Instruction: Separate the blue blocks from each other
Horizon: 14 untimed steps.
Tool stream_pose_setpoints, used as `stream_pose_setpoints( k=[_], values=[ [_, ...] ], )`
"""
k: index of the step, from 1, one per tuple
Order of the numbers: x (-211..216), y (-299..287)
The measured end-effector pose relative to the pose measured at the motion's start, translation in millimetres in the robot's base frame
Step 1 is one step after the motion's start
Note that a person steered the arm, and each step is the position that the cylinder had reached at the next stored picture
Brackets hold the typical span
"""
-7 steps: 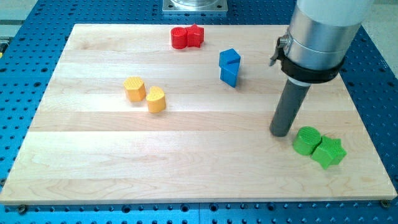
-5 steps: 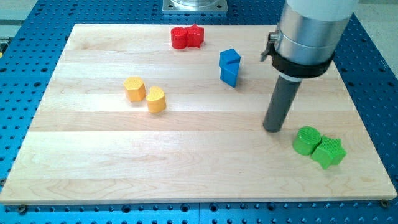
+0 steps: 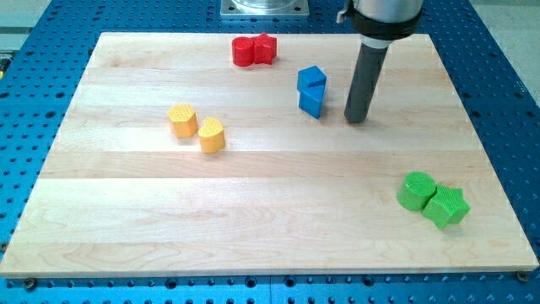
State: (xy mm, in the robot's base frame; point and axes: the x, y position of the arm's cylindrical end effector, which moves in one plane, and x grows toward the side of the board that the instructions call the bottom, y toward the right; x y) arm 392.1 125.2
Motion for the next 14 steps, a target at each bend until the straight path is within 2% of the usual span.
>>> stream_pose_setpoints(
  k=[1,5,6,7,8,9,10,11,12,13,14],
  values=[
    [-23.0,-11.5],
    [-42.1,-281.7],
    [-45.5,-258.7],
    [-45.4,-201.5],
    [9.4,-178.3],
    [2.7,-223.1],
    [-16.3,-189.3],
    [-23.0,-235.0],
    [-30.2,-252.5],
    [-29.6,-311.5],
    [-24.1,-324.2]
  ],
)
